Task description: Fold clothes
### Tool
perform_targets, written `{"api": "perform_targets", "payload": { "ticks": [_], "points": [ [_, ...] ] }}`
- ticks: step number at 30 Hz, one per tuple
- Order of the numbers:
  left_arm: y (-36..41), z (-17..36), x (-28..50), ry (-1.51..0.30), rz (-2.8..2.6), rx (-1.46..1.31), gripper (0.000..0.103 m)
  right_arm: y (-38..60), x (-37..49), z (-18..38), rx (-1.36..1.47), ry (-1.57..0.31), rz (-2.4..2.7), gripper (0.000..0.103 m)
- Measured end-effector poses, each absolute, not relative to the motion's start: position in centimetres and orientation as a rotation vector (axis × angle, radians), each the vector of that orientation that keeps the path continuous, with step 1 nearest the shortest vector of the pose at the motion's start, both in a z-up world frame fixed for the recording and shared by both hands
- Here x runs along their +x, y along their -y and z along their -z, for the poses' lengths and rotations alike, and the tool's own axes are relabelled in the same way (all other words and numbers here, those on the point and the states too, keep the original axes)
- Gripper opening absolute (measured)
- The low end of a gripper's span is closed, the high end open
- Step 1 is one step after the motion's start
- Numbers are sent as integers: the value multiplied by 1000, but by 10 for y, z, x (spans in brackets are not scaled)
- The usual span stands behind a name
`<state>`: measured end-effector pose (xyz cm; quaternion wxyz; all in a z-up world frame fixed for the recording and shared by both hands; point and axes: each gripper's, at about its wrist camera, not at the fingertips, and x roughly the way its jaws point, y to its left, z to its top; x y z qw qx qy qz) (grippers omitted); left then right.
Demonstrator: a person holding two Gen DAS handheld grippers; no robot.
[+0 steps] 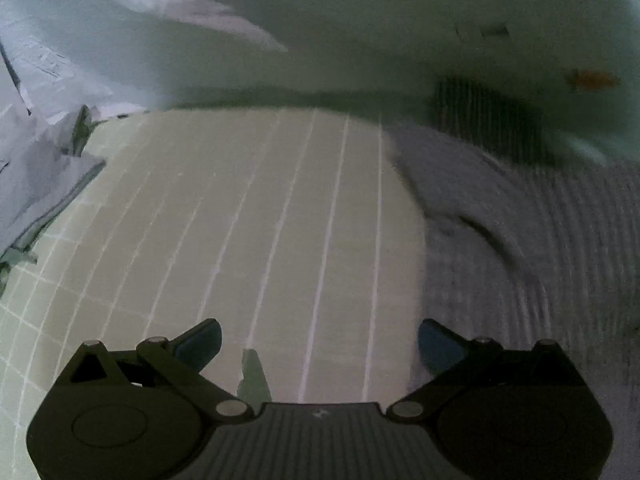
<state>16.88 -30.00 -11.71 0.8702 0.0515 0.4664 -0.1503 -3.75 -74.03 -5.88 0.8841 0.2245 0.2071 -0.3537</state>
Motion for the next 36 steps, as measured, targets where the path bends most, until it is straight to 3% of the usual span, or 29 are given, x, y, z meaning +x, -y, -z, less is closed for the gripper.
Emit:
{"api": "perform_targets", "payload": {
  "ticks": [6, 15, 17, 20, 21, 22, 23, 24, 30, 36],
  "points": [
    [315, 112, 198, -964, 374, 59, 103, 738, -24, 83, 361, -576, 694, 12],
    [370, 116, 240, -990, 541, -26, 101, 749, -33, 104, 468, -607, 745, 14],
    [385, 123, 250, -1017, 565, -28, 95, 750, -36, 106, 484, -606, 750, 15],
    [401, 133, 264, -1065, 582, -39, 74, 753, -39, 104, 503, -601, 761, 16],
    [403, 136, 267, -1077, 588, -54, 57, 754, -39, 103, 508, -599, 766, 16],
    [405, 139, 270, -1089, 594, -70, 29, 755, -39, 102, 511, -595, 768, 16],
    [406, 141, 273, -1098, 599, -86, 11, 756, -40, 101, 513, -591, 770, 15],
    [404, 139, 276, -1093, 599, -104, 2, 756, -38, 99, 503, -586, 764, 15],
    [352, 104, 295, -927, 518, -247, 1, 749, -25, 87, 440, -560, 729, 12],
    [345, 137, 310, -1008, 426, -240, 2, 743, -7, 87, 376, -585, 712, 11]
  ]
}}
